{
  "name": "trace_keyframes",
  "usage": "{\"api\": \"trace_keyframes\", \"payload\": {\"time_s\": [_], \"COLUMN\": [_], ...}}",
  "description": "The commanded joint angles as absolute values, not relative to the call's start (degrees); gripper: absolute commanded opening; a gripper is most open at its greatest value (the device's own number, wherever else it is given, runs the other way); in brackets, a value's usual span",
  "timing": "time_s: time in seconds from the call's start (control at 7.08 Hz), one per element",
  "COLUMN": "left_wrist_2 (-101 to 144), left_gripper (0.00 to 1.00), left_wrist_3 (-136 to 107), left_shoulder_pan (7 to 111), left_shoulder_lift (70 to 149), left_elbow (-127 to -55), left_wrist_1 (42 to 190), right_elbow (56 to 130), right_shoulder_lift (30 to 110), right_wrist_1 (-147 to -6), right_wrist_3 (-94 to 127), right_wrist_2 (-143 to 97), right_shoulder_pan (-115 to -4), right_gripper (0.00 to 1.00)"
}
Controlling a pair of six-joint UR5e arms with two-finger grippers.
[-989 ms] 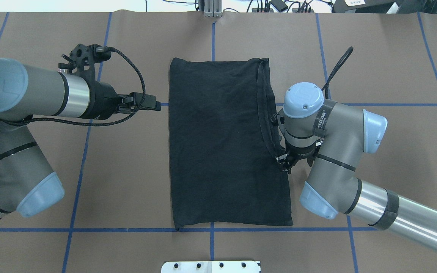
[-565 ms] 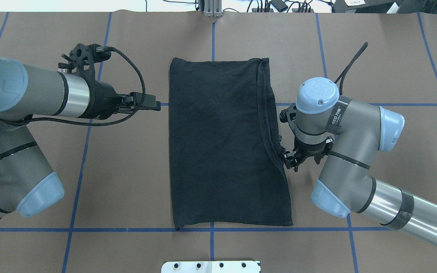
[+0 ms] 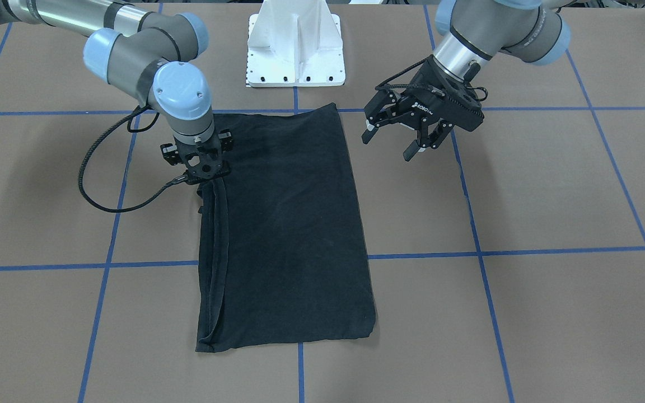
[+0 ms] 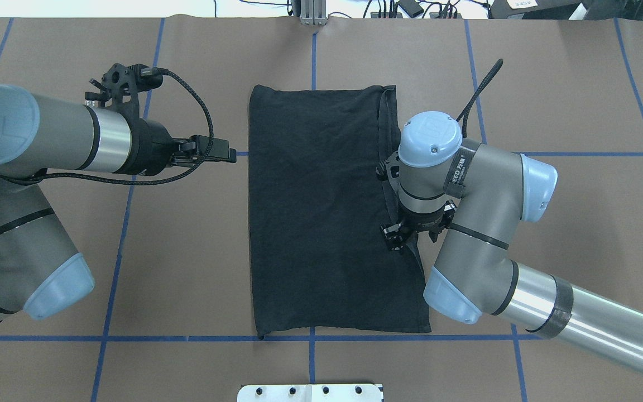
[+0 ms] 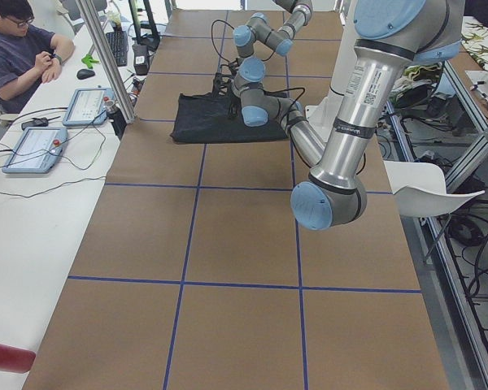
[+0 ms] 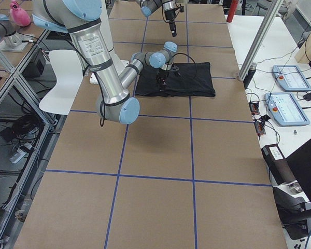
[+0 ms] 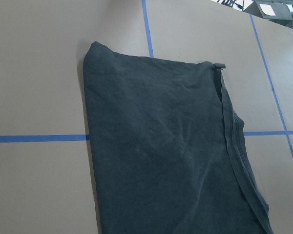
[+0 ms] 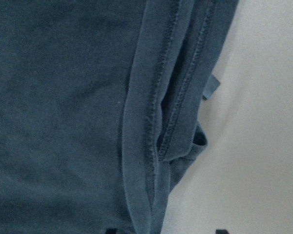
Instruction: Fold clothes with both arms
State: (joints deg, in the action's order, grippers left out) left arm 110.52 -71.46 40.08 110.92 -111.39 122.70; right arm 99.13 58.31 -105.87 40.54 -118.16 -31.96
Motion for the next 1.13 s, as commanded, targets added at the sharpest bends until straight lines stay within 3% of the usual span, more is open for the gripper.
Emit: {"api": "trace_keyframes", "payload": {"time_s": [0.0, 0.99], "left_wrist_2": [110.5, 110.6], "left_gripper": [1.0, 1.0], "left_wrist_3": [-71.5, -71.5], "left_shoulder_pan": [40.1, 40.0], "left_shoulder_lift": [110.9, 111.0], "left_elbow": [-111.4, -111.5], "left_wrist_1": [122.7, 122.7], "right_elbow": [97.6, 95.4], "right_shoulder_lift": [57.9, 57.6], "right_wrist_1": [-105.7, -105.8], "right_wrist_3": [40.3, 39.3], "right_wrist_2": [-117.0, -117.1], "right_shoulder_pan": [-31.4, -33.6], "right_gripper": [0.73, 0.73]}}
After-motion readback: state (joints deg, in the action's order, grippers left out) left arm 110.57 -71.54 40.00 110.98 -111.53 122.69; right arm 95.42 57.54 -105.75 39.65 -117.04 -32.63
